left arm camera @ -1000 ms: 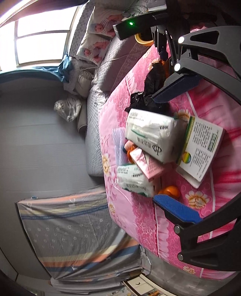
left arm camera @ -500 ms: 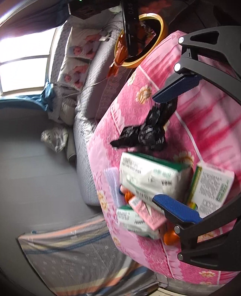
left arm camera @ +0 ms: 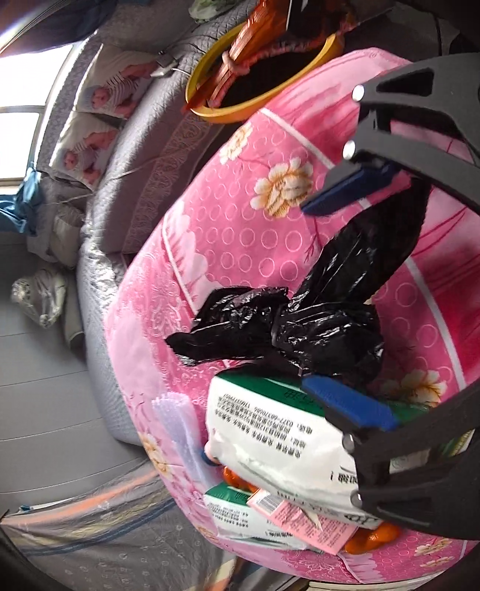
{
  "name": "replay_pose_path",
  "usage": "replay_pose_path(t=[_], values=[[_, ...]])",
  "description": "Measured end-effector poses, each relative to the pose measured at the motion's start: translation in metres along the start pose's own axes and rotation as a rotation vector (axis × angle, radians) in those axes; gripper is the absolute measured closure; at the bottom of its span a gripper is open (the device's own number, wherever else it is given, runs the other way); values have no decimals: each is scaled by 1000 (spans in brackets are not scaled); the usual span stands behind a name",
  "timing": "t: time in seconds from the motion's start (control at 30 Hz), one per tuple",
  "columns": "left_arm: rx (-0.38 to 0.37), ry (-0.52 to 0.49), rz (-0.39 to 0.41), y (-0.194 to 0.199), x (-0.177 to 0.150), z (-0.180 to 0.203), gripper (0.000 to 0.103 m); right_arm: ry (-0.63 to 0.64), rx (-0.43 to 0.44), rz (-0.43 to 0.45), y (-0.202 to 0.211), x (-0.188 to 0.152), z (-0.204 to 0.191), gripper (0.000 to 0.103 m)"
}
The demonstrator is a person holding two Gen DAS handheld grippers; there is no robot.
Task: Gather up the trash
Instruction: 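Grasp the remaining black plastic bag with the left tool while the right tool holds the wrapper, then carry the wrapper to the bin and open the right tool while the left tool drops the black bag in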
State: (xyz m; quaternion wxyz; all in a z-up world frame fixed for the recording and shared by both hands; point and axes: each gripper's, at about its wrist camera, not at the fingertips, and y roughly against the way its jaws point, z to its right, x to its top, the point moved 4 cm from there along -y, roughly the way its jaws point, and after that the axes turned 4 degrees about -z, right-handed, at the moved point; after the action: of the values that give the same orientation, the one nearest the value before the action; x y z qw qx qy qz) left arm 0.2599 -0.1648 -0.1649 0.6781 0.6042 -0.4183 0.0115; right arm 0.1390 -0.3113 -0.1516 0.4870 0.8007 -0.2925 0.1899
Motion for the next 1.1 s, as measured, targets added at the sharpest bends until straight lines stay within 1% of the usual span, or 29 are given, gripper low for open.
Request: replay_pose_path(t=[0.03,0.07,0.1,0.13,0.17,0.2,0.27,0.37,0.53,0.67,0.73,0.83,0.93,1.1], values=[[6,9,-18,-6,0,-2,27,-3,0,2,1,0,1,66],[21,19,-32,-12,-1,-6,30,-7,-1,5,2,0,3,66],[28,26,-42,-15,-1,-9,40,-9,-1,8,4,0,4,66],[32,34,-51,-19,-1,-11,46,-12,-1,11,5,0,4,66],[35,44,-52,-20,-2,-14,66,-15,0,13,6,-1,5,66],[31,66,-50,-18,-2,-18,78,-17,1,15,7,-1,6,66],[-9,109,-37,-9,-3,-21,83,-16,-2,20,9,-1,5,66],[-39,121,28,15,-5,-20,85,-19,-1,24,12,0,5,66],[-88,113,189,76,-11,-14,85,-13,-4,27,13,1,1,66],[-82,117,288,119,-13,-11,85,-6,8,19,11,1,-6,66],[-52,115,339,142,-14,-8,85,1,10,20,11,3,-9,66],[-34,109,380,162,-12,-2,85,11,4,28,12,4,-15,66],[-45,100,403,177,-13,8,85,8,-19,53,18,7,-14,66],[-65,70,439,190,-11,26,85,-7,-62,96,32,12,-6,66]])
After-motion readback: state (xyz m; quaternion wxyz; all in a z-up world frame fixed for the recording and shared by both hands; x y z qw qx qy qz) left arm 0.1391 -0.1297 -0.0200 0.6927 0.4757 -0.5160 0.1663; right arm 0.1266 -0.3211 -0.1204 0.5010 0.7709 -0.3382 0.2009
